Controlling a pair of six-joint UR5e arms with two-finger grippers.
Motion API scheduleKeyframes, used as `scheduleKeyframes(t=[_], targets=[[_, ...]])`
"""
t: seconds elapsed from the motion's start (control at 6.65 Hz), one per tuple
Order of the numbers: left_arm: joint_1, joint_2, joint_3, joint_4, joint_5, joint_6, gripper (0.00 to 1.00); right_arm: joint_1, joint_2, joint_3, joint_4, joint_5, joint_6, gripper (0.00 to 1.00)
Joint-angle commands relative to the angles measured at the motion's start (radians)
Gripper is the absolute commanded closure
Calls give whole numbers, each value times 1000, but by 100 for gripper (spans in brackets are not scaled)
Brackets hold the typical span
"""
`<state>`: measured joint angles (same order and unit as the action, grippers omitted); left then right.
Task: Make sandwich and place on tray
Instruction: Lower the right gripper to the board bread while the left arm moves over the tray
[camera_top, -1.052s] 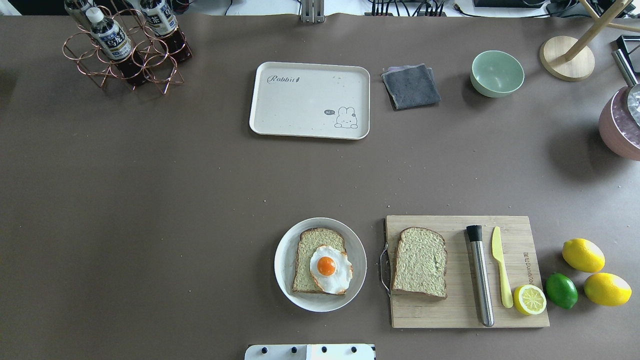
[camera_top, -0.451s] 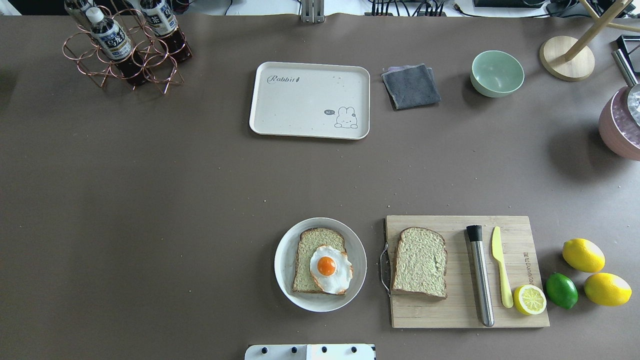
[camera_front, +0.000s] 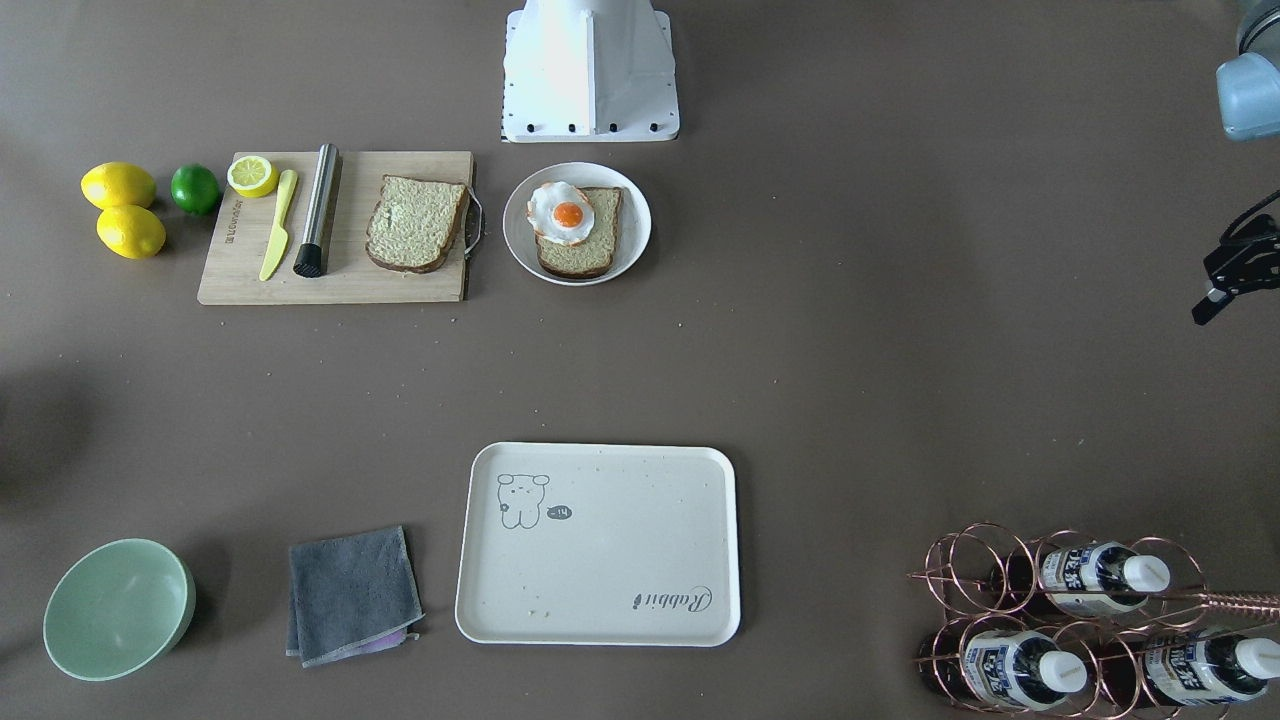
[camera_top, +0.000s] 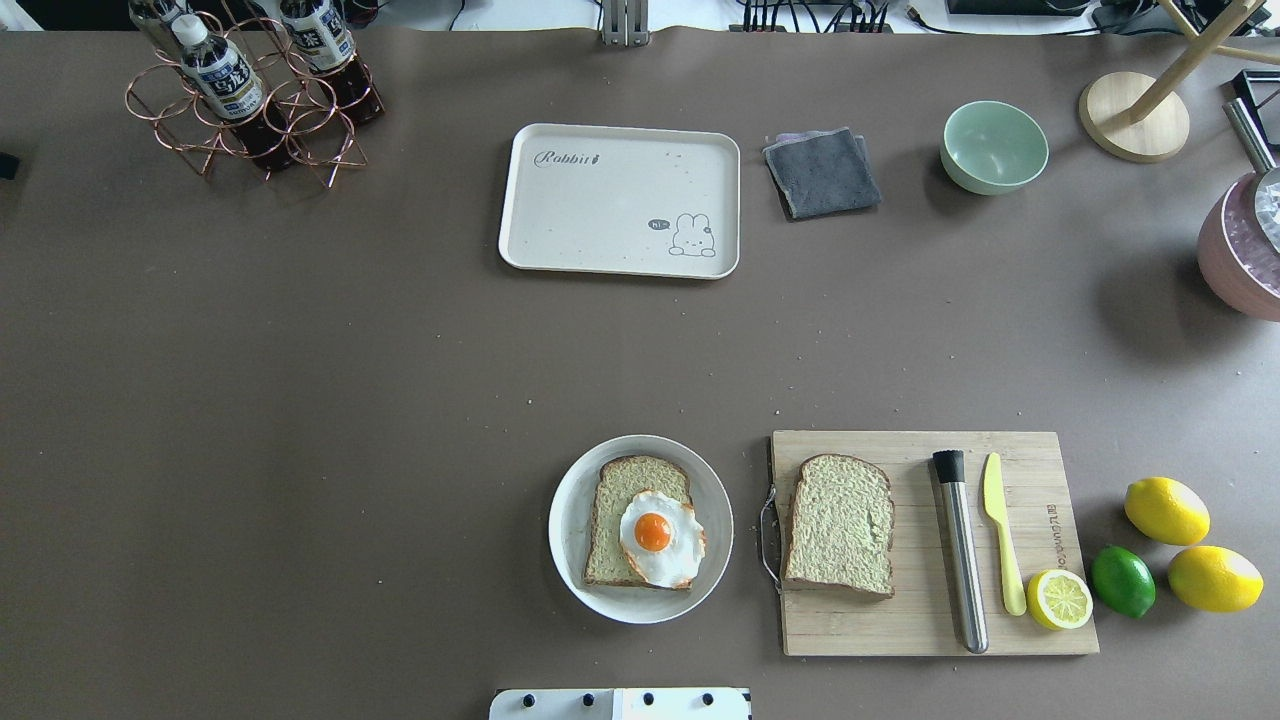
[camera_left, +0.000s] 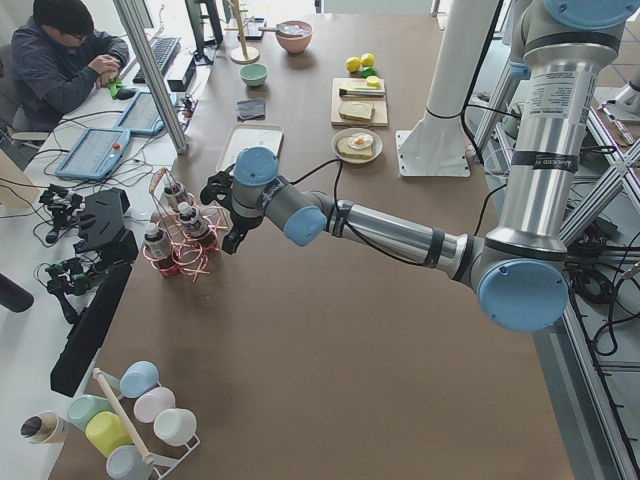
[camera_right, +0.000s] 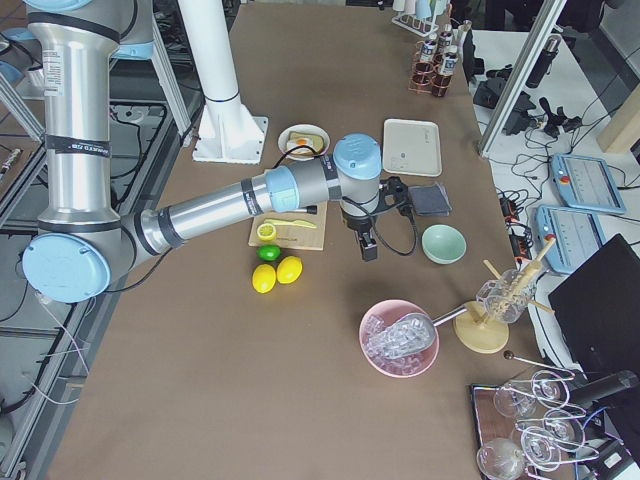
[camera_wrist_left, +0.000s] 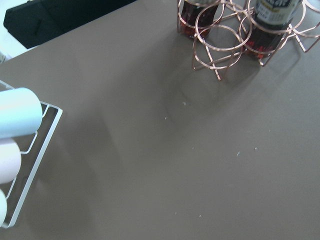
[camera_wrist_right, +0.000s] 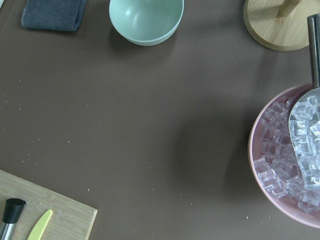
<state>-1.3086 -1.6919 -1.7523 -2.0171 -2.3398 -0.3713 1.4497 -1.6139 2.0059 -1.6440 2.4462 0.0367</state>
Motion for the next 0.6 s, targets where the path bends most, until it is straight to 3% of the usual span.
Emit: scheduleKeyframes(t=[0.0,0.15,0.3,0.45], targets=[[167,-2,-91,-29,95,-339,2,-130,3,95,10,-59,324,0],[267,-14,-142,-29,168,-467,2,-220,-10,99,200,-105,580,0],[360,-66,-157,-29,245,-589,2,-388,-24,97,389,-231,870,0],[418,-109,-160,-29,284,-677,2,-535,-24,97,461,-348,1026,0]])
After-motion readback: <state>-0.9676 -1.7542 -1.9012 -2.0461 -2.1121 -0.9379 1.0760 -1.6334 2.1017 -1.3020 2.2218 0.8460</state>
